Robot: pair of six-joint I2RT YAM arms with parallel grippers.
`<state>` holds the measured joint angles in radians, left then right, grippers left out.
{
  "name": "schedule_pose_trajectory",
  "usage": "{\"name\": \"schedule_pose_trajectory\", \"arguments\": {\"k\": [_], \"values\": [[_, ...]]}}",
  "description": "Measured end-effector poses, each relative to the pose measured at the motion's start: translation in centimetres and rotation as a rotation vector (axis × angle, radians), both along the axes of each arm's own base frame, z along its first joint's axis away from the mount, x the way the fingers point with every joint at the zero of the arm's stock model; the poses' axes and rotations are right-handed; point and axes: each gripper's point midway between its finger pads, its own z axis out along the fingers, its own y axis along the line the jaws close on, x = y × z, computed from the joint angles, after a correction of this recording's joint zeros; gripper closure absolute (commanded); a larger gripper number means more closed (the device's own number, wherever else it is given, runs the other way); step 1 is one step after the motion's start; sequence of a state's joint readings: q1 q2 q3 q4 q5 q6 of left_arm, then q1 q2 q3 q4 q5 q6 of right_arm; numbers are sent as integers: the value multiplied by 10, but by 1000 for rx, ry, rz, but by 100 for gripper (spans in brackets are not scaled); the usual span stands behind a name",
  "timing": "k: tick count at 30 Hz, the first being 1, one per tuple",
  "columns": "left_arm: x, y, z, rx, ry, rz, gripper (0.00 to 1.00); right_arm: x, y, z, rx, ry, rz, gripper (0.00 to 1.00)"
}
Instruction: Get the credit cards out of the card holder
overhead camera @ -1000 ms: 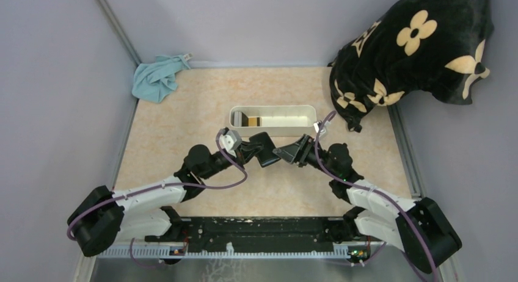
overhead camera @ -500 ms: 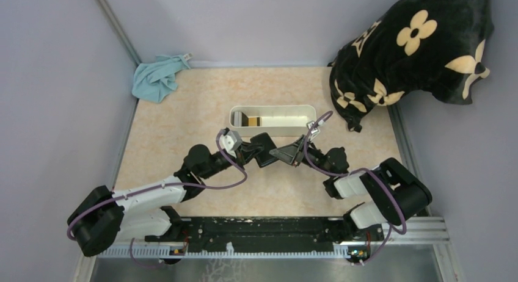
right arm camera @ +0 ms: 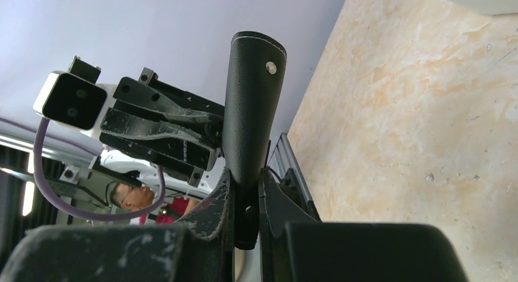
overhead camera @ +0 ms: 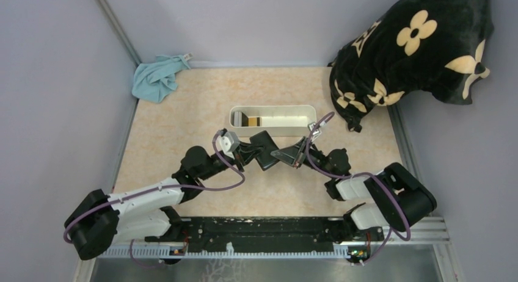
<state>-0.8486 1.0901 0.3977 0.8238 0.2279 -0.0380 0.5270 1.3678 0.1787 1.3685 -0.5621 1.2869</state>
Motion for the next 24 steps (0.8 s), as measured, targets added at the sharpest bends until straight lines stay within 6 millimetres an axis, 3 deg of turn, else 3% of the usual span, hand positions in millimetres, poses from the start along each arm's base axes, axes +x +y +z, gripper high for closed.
{"name": "schedule_pose_trajectory", "arguments": {"k": [8, 13, 16, 18, 24], "values": [[-9, 2, 0, 9, 23, -20, 100, -6, -1, -7, 43, 66, 19, 100], [-7, 12, 3, 17, 29, 16, 100, 11, -8, -44, 32, 264, -51, 100], [-5, 16, -3, 42, 43, 35, 100, 11, -9, -52, 29, 310, -60, 85], [-5, 18, -3, 49, 42, 44, 100, 11, -10, -53, 33, 319, -64, 98], [-2, 20, -4, 54, 39, 64, 100, 13, -10, -52, 35, 317, -73, 100]]}}
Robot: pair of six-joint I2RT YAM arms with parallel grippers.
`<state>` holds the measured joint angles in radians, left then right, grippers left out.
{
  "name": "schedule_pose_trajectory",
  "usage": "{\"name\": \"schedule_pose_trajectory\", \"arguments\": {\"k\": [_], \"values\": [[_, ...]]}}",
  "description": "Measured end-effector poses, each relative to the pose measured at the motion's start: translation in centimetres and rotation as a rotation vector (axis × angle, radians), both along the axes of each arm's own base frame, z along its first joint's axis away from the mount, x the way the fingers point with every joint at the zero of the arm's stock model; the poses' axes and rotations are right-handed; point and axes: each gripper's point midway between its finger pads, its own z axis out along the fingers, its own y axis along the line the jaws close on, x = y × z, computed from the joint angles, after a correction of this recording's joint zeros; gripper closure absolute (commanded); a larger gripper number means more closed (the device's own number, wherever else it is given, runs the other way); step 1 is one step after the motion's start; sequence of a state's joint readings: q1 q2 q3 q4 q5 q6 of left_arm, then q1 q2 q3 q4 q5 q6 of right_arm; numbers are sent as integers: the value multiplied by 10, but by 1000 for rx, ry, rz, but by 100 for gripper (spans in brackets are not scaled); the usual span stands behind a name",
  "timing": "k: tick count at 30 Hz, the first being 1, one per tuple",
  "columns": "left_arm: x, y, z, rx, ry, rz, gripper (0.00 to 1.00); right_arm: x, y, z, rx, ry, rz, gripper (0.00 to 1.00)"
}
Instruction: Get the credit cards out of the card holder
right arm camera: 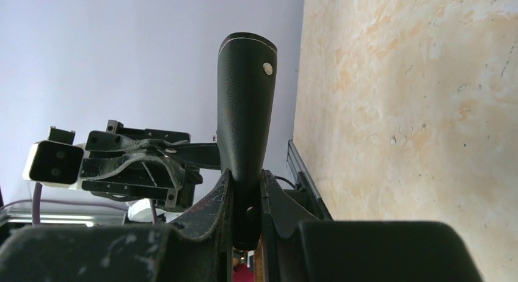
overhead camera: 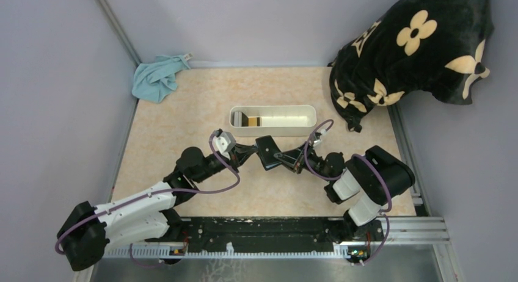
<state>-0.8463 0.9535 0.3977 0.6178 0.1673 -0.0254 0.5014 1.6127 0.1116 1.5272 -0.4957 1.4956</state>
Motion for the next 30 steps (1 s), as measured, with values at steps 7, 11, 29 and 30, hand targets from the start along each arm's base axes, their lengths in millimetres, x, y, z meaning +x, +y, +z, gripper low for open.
{"name": "schedule_pose_trajectory", "arguments": {"k": [7, 11, 29, 30], "values": [[0, 6, -6, 6, 7, 23, 66, 3, -1, -1, -7, -7, -16, 100], [-2, 19, -5, -19, 1, 68, 52, 6, -2, -9, -40, -15, -36, 100], [13, 38, -59, 16, 185, 229, 25, 14, -8, -78, -396, -31, -72, 81], [14, 36, -60, 15, 191, 226, 25, 13, -8, -83, -417, -24, -68, 74]]}}
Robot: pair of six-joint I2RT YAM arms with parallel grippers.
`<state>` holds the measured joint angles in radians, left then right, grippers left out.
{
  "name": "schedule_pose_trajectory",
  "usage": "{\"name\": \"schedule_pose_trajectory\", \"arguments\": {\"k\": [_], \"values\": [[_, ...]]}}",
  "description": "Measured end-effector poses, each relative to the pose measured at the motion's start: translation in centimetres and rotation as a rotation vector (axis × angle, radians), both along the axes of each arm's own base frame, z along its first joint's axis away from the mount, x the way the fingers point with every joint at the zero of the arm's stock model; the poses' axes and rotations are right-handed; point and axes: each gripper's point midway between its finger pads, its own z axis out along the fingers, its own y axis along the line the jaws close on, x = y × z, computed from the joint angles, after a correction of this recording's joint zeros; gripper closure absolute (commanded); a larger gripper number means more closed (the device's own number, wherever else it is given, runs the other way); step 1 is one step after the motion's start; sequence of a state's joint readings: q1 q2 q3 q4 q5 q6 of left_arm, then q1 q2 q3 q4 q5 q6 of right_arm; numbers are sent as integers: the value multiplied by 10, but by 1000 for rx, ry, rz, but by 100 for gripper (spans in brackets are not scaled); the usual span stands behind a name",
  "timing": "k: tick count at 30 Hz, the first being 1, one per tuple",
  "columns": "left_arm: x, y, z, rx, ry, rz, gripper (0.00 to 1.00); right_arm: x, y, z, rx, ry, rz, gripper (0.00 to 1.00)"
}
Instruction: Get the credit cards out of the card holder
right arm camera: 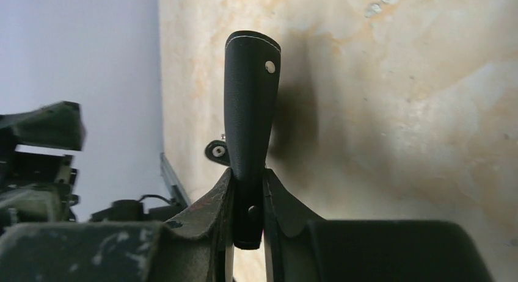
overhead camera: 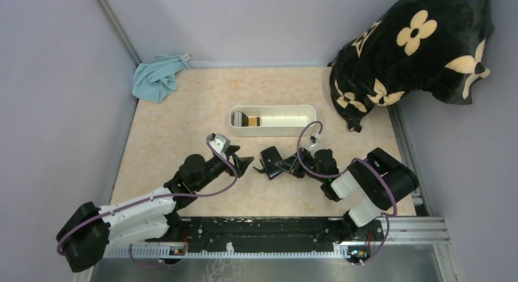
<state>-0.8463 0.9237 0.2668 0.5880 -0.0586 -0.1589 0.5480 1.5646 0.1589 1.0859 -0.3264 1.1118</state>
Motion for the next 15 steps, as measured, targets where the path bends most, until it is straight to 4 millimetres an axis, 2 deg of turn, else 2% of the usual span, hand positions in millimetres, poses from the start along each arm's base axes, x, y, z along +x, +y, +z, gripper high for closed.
{"name": "schedule_pose_trajectory", "arguments": {"k": [6, 10, 15], "values": [[5, -3, -5, -22, 27, 19, 25, -7, -6, -24, -105, 44, -8, 40], [16, 7, -9, -18, 54, 115, 25, 0, -8, -11, -188, -15, -29, 37], [26, 22, -11, -27, 80, 228, 24, 9, -27, 17, -365, -132, -87, 38]]}}
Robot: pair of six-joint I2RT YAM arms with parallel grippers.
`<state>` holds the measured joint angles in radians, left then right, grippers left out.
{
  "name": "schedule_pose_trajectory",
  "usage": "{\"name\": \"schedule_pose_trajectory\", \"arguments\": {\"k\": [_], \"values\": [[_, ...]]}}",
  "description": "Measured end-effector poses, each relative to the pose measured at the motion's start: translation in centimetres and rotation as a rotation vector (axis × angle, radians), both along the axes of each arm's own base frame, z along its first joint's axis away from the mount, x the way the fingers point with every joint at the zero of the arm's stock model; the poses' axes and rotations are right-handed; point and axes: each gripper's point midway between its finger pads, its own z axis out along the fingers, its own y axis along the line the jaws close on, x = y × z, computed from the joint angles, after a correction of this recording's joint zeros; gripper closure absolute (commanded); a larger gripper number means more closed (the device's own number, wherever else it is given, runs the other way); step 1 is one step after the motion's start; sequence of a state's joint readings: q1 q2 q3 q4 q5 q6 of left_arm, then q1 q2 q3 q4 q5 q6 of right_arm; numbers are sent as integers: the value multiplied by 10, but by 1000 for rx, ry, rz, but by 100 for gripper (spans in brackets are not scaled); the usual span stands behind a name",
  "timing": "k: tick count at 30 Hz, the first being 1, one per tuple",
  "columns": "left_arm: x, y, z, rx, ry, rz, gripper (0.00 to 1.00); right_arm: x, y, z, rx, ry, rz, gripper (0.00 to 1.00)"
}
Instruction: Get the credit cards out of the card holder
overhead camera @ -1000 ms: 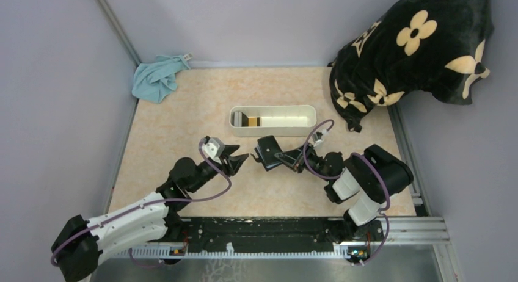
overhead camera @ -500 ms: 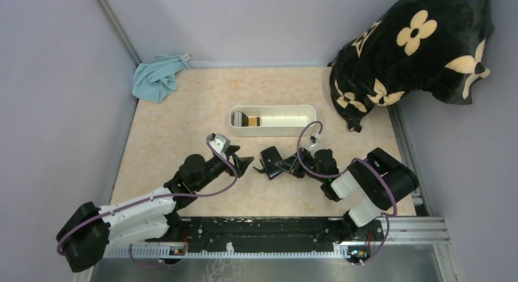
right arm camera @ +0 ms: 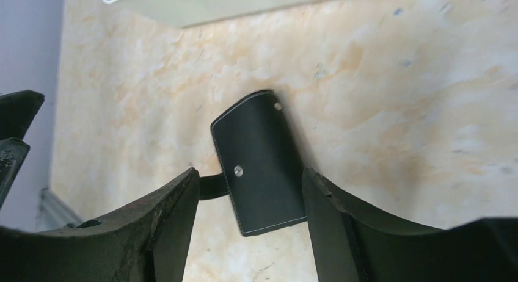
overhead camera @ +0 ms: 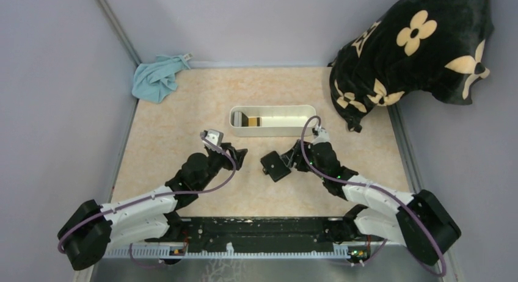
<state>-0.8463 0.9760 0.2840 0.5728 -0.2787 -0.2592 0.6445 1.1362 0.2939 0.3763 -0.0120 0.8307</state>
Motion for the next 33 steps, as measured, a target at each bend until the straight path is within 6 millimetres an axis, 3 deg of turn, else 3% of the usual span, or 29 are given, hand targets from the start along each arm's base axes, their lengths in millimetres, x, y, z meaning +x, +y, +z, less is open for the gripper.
{"name": "schedule_pose_trajectory", "arguments": {"k": [3, 7, 13, 17, 25, 33], "values": [[3, 5, 1, -13, 6, 38, 24, 7, -18, 17, -111, -65, -37, 39], [4, 7, 1, -19, 10, 50, 24, 13, -32, 23, -234, -89, -52, 41], [4, 6, -2, -16, 19, 50, 24, 8, -35, -4, -424, -56, 36, 39], [4, 7, -2, -15, 16, 57, 24, -9, -9, -11, -538, -92, 179, 39], [5, 15, 1, -14, -4, 86, 25, -10, 35, -1, -721, -221, 293, 39], [4, 21, -1, -8, -2, 105, 25, -15, 38, -19, -860, -225, 350, 38]]}}
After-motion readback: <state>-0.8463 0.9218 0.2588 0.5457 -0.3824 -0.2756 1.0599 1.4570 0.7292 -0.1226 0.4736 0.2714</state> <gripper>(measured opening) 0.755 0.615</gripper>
